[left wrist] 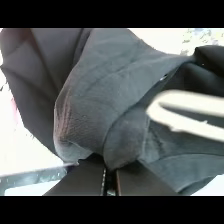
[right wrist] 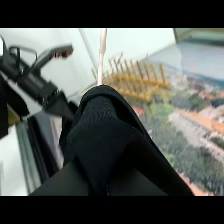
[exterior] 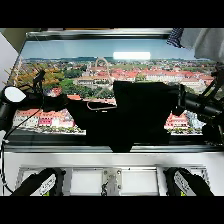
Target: Fold the clothes and pants, and hang the long-sleeved shirts on hangers.
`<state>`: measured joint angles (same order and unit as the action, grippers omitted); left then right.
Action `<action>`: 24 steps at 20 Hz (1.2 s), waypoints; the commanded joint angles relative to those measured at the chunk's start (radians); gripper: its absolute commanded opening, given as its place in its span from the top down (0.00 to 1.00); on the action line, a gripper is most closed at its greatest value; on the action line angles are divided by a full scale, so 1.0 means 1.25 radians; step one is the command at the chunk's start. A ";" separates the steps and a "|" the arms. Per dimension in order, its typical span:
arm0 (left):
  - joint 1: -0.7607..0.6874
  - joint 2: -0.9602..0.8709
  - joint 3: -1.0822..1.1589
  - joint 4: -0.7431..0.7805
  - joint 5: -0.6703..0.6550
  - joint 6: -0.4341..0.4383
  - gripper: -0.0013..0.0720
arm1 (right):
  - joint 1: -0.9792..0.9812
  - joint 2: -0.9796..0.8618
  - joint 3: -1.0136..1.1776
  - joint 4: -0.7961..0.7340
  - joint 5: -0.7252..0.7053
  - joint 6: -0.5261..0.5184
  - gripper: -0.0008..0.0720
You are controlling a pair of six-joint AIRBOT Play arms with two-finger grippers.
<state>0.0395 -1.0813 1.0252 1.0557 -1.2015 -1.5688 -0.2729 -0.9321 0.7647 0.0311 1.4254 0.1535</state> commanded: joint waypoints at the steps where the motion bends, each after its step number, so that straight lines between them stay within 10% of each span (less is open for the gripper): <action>1: 0.001 -0.058 0.107 0.000 -0.027 0.008 0.96 | 0.000 0.008 0.001 -0.126 0.075 0.043 0.97; 10: 0.000 -0.206 0.383 -0.001 -0.131 0.008 0.96 | 0.053 0.039 0.001 -0.162 0.208 0.136 0.97; 17: 0.000 -0.215 0.462 -0.004 -0.150 0.008 0.94 | 0.124 0.040 0.001 0.082 0.179 0.144 0.97; 19: 0.000 -0.215 0.489 -0.010 -0.149 0.008 0.13 | 0.123 0.040 0.001 0.136 0.145 0.144 0.97; 24: 0.005 -0.215 0.621 -0.060 -0.145 0.007 0.06 | 0.123 0.040 0.001 0.253 0.104 0.100 0.97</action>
<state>0.0422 -1.3487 1.7149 1.0214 -1.3842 -1.5581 -0.1211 -0.8829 0.7647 0.2375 1.6005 0.3126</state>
